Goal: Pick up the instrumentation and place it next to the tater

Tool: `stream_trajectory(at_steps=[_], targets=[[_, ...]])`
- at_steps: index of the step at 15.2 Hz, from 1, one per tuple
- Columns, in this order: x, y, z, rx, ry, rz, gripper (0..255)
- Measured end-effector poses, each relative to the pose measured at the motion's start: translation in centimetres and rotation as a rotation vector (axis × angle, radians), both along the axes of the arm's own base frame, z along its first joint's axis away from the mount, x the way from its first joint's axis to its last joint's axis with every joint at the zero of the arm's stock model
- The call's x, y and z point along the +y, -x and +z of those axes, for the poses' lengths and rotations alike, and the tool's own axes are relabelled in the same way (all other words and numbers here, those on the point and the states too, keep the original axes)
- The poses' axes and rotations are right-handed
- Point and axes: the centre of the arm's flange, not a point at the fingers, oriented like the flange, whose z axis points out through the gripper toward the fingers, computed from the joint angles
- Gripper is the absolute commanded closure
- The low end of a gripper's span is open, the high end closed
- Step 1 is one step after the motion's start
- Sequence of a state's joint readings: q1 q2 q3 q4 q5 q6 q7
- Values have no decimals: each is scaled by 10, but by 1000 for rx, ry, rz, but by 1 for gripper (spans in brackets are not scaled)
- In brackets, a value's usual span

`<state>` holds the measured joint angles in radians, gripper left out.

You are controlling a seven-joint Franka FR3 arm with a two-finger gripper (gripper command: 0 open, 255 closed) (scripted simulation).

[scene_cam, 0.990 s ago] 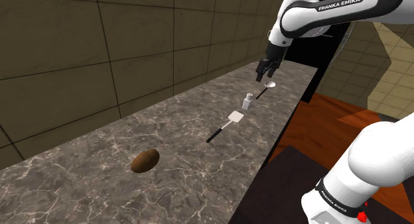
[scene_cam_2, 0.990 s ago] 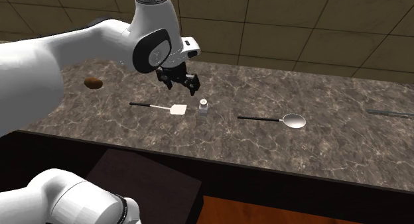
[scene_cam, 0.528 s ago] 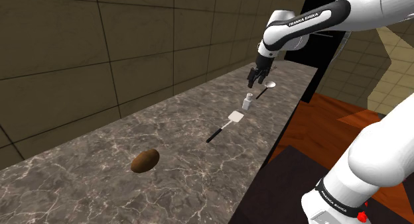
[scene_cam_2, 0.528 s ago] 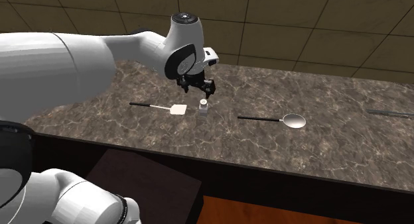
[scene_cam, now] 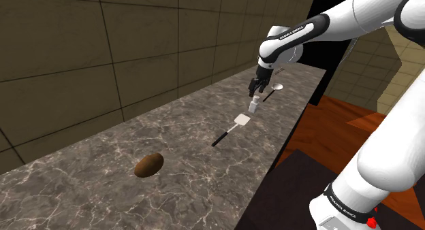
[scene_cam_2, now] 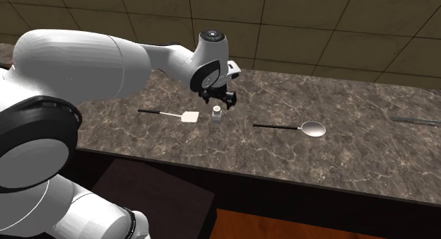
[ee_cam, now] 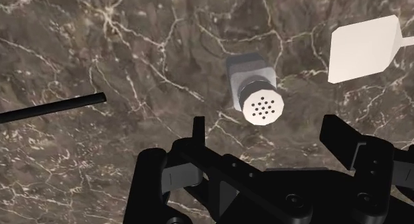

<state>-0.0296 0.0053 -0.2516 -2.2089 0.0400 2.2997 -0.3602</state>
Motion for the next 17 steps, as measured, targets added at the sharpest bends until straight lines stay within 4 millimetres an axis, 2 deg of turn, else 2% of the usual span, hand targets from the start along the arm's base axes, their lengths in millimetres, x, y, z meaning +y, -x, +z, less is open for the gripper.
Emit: stream_trajectory(at_steps=[4,10,11,17], targets=[[1,-3,-22,0,0,0,0],[1,-3,-25,0,0,0,0],[1,-3,-25,0,0,0,255],[1,-3,-24,-1,0,0,255]])
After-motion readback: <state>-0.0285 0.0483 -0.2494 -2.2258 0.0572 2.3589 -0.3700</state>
